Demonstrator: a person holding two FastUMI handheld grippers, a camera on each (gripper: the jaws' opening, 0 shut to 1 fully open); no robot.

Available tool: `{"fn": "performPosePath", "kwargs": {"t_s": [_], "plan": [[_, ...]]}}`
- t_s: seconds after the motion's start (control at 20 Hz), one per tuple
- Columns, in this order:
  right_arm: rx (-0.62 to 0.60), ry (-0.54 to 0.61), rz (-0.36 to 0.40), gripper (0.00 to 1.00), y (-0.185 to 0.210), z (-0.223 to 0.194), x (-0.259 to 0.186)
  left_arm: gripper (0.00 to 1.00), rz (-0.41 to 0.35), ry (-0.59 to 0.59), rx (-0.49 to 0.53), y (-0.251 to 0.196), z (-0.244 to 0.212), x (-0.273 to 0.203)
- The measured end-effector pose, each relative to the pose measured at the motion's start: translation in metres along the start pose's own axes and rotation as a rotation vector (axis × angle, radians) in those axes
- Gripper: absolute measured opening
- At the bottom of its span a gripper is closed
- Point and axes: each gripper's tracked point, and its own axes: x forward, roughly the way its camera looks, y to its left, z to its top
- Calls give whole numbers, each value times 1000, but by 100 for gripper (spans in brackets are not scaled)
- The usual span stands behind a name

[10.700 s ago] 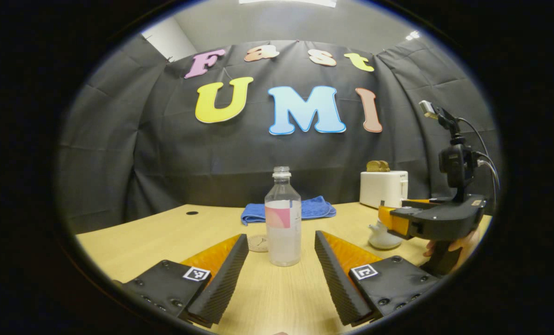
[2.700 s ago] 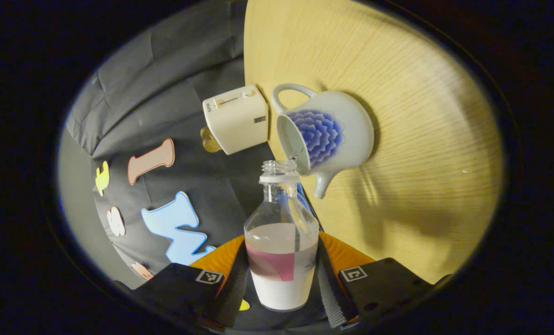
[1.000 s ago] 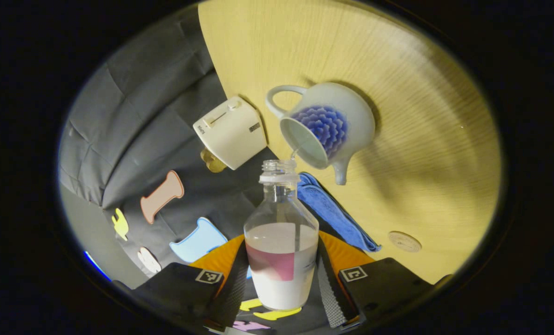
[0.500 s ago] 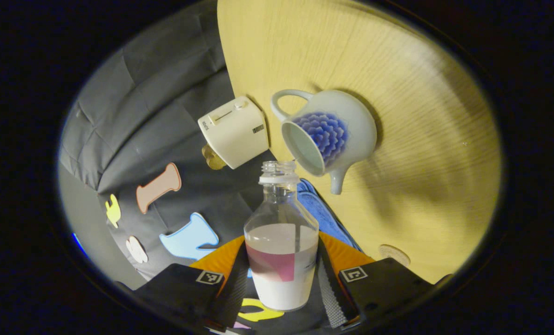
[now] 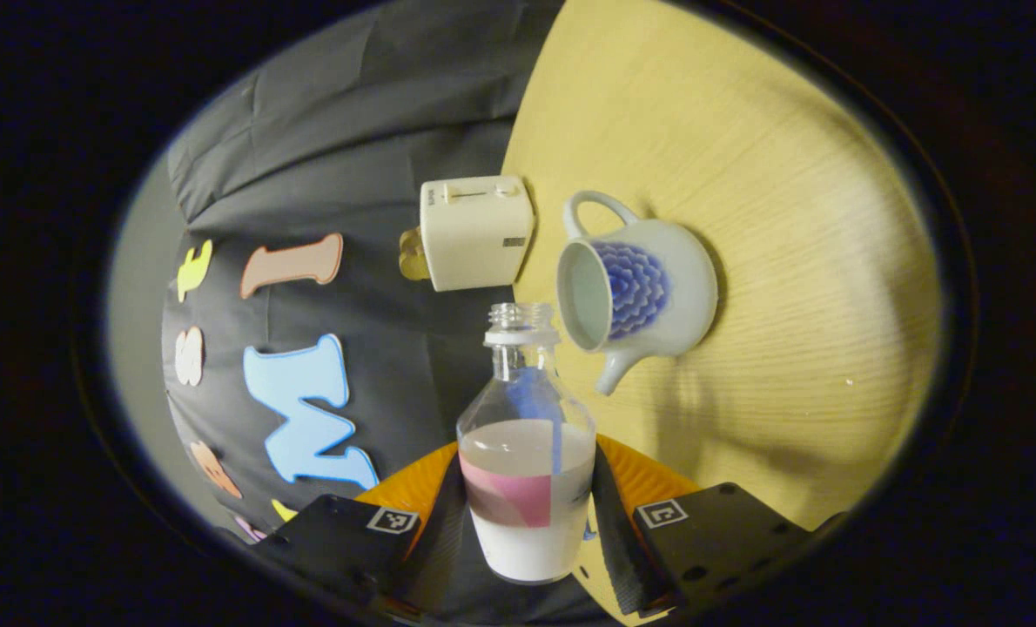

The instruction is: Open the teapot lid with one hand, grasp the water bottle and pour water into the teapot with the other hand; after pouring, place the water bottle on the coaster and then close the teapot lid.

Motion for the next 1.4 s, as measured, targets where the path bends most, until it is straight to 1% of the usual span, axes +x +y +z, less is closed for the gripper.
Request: {"fn": "performPosePath", "kwargs": {"t_s": [0.1,0.2,0.35,0.45,0.6,0.65,0.7,0.75,0.8,0.85,0.95,1.05,1.15,1.2,1.3,1.4], "plan": [[-20,-10,0,9,3,9,-2,84,35,-11,-141,7,-10,-11],[-17,-27,8,9,6,19,-5,84,84,-14,-318,19,-27,-20],[-6,-15,36,8,18,11,6,84,164,-37,-582,35,-57,-49],[0,0,65,9,27,4,21,84,229,-58,-745,48,-75,-72],[2,23,107,8,42,-3,49,84,279,-97,-980,52,-102,-104],[-4,27,110,9,43,-4,60,84,308,-118,-1060,55,-110,-115],[-5,24,120,13,47,-3,70,84,329,-151,-1144,58,-118,-121],[-5,21,134,9,52,-2,80,83,326,-172,-1234,57,-123,-127],[-1,29,151,9,58,-3,91,83,307,-186,-1309,51,-126,-129],[13,37,172,9,64,-7,100,83,298,-191,-1367,48,-130,-126],[34,60,202,8,73,-15,116,83,291,-192,-1440,44,-148,-127],[25,68,200,9,74,-20,124,83,325,-192,-1537,48,-170,-123],[23,65,198,9,73,-21,126,83,318,-207,-1638,50,-187,-107],[15,64,202,9,73,-22,126,83,309,-179,-1668,44,-198,-95],[-13,55,201,9,73,-21,124,82,315,-138,-1678,40,-217,-70],[-29,55,199,9,71,-23,123,82,313,-126,-1649,39,-221,-52]]}}
